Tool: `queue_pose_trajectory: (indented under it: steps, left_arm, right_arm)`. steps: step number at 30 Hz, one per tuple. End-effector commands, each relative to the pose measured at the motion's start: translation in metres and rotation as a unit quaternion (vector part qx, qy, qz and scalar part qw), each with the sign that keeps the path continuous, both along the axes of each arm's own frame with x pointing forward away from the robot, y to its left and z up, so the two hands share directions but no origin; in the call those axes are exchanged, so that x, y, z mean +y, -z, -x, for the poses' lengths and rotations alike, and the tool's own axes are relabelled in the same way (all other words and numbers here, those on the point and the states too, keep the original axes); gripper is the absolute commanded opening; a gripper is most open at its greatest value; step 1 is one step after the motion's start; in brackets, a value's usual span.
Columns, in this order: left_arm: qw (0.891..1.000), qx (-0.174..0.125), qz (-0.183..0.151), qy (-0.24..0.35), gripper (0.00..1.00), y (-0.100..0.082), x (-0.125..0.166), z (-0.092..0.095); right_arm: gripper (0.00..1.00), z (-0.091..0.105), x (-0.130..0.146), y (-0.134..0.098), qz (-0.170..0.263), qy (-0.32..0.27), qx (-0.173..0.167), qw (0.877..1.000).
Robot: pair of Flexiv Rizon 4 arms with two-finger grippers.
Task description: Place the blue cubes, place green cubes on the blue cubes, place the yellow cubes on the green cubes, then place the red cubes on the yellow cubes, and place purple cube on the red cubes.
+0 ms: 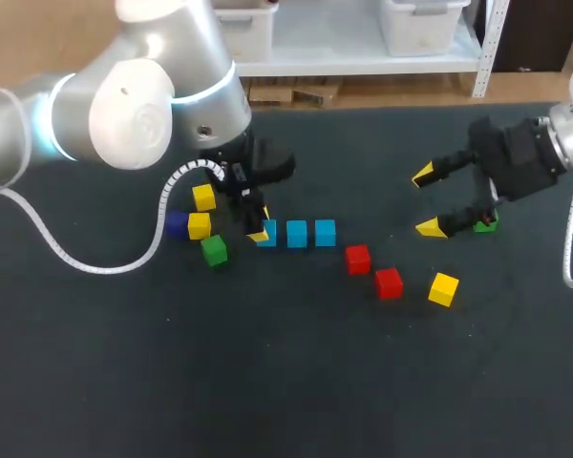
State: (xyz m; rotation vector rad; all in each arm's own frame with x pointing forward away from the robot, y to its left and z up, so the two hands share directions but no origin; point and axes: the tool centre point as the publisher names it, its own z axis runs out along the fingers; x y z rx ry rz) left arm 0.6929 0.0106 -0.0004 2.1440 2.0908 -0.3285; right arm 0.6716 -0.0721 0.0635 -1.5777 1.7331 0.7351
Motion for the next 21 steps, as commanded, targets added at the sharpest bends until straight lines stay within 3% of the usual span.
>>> queue_pose_trajectory:
  steps: [1,11,21]
  left_arm:
    - [1.0,0.006,0.0,0.003,0.0,0.0014,-0.001,-0.0051]
    - [1.0,0.008,0.0,0.004,0.0,0.002,-0.0021,-0.0064]
    - [1.0,0.01,0.0,0.004,0.15,0.0026,-0.0023,-0.0064]
  right_arm:
    - [1.0,-0.0007,0.0002,0.0009,-0.001,-0.001,0.0,1.0]
    - [1.0,-0.0007,0.0002,0.0009,-0.001,-0.001,0.0,1.0]
    - [1.0,-0.0007,0.0002,0.0009,-0.001,-0.001,0.0,1.0]
